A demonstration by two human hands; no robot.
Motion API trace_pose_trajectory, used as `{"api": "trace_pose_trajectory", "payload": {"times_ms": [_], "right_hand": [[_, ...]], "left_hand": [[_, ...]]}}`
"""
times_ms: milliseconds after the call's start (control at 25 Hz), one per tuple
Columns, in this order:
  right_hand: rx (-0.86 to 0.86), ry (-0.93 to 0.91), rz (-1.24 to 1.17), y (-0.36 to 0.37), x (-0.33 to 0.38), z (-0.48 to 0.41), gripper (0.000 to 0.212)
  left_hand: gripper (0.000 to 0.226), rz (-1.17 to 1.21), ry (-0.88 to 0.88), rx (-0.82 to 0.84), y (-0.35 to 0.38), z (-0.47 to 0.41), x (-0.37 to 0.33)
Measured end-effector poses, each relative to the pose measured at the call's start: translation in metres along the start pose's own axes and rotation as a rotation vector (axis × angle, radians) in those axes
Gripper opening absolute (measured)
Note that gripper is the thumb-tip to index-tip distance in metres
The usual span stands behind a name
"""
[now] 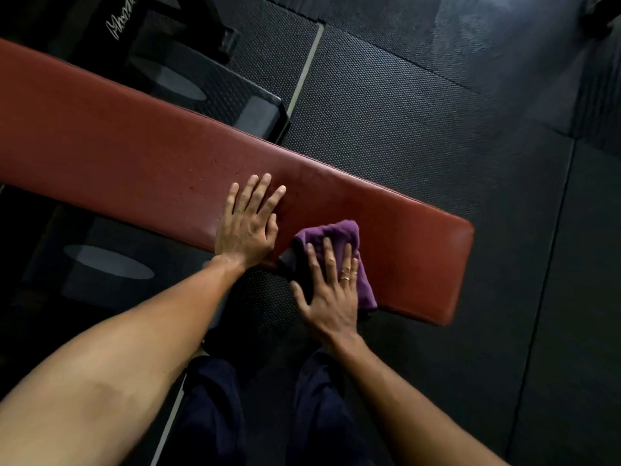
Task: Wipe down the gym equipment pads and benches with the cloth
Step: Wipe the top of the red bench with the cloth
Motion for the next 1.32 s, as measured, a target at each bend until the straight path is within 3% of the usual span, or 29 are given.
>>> {"api": "trace_pose_trajectory", "payload": {"times_ms": [200, 320, 440, 600, 800, 880, 960, 1040, 1160, 1320], "right_hand": [[-0.029, -0.145, -0.039, 0.022, 0.000, -0.118, 0.065], [0.028, 0.056, 0.016, 0.012, -0.032, -0.130, 0.069], [-0.005, 0.212, 0.011, -0.001, -0.040, -0.074, 0.072], [0.017, 0.020, -0.007, 0.013, 0.006, -0.043, 0.071], [-0.013, -0.312, -0.073, 0.027, 0.001, -0.140, 0.074], [0.032, -0.216, -0.020, 0.022, -0.017, -0.163, 0.081], [0.018, 0.002, -0.026, 0.013, -0.034, -0.160, 0.086], [-0.033, 0.051, -0.042, 0.002, -0.039, -0.128, 0.087], [0.027, -0.142, -0.043, -0.002, -0.020, -0.082, 0.088], [0.114, -0.368, -0.087, 0.021, 0.021, -0.134, 0.080]], "left_hand": [[0.059, -0.005, 0.012, 0.000, 0.002, -0.001, 0.003], [0.061, -0.022, 0.001, 0.025, 0.000, -0.001, -0.001], [0.063, -0.043, -0.002, 0.030, 0.000, 0.000, -0.002], [0.063, -0.016, 0.002, 0.012, 0.002, -0.001, -0.002], [0.059, 0.025, -0.105, -0.042, -0.004, -0.003, 0.000], [0.057, 0.005, -0.105, -0.023, -0.006, -0.004, 0.004], [0.056, -0.010, -0.113, -0.005, -0.009, -0.008, 0.010], [0.056, -0.021, -0.147, -0.003, -0.011, -0.013, 0.024], [0.056, -0.053, -0.175, 0.000, -0.016, -0.026, 0.052], [0.055, -0.093, -0.175, 0.013, -0.020, -0.049, 0.090]]}}
Point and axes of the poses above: each hand's wrist, its own z-axis away from the middle knuckle, its own y-axis out of the palm, x = y × z, the point moved 1 cm from there along -z, towards the middle knuckle, and after that the axes turned 14 degrees about -x, right-handed, at the moved point
